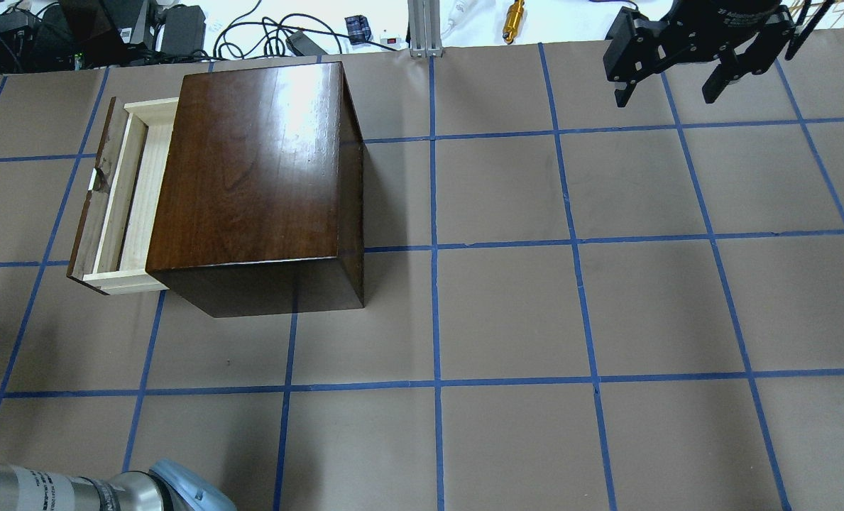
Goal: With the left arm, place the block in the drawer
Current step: 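Lift the yellow block with the left gripper and carry it over the drawer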
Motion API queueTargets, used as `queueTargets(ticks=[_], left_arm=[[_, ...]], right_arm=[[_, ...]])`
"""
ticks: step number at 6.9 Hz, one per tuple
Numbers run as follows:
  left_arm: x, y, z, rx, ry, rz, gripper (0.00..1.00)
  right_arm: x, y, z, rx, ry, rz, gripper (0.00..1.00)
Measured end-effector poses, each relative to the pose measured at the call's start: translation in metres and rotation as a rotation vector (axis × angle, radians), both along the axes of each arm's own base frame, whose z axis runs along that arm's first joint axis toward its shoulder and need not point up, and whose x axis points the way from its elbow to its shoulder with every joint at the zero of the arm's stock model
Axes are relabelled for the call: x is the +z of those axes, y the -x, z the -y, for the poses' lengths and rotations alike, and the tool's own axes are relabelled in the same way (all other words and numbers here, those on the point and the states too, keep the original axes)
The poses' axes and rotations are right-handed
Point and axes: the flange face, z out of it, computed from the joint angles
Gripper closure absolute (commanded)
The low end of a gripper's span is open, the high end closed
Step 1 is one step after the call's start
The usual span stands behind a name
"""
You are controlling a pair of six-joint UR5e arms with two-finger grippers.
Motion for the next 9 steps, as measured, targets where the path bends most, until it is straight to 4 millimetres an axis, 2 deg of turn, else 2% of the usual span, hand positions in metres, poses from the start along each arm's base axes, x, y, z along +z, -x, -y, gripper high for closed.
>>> queueTargets(ticks=[2, 4, 5, 6, 7, 9], left_arm=[[0.058, 0.007, 0.031, 0.0, -0.013, -0.042, 1.0], [0.132, 0.042, 0.083, -0.036, -0.01, -0.032, 1.0], [0.167, 0.07, 0.111, -0.079, 0.001, -0.016, 1.0], [0.195, 0.104, 0.136, -0.125, 0.018, -0.003, 1.0], [0.208, 0.139, 0.157, -0.167, 0.049, -0.024, 1.0], [0.217, 0.207, 0.188, -0.216, 0.099, -0.077, 1.0]], right_arm=[[0.0, 0.0, 0.0, 0.0, 0.0, 0.0, 0.0], [0.0, 0.0, 0.0, 0.001, 0.0, -0.001, 0.0], [0.0, 0.0, 0.0, 0.001, 0.0, -0.001, 0.0], [0.0, 0.0, 0.0, 0.001, 0.001, -0.001, 0.0], [0.001, 0.0, -0.001, 0.001, 0.001, 0.0, 0.0], [0.001, 0.0, -0.001, 0.001, 0.001, 0.0, 0.0]])
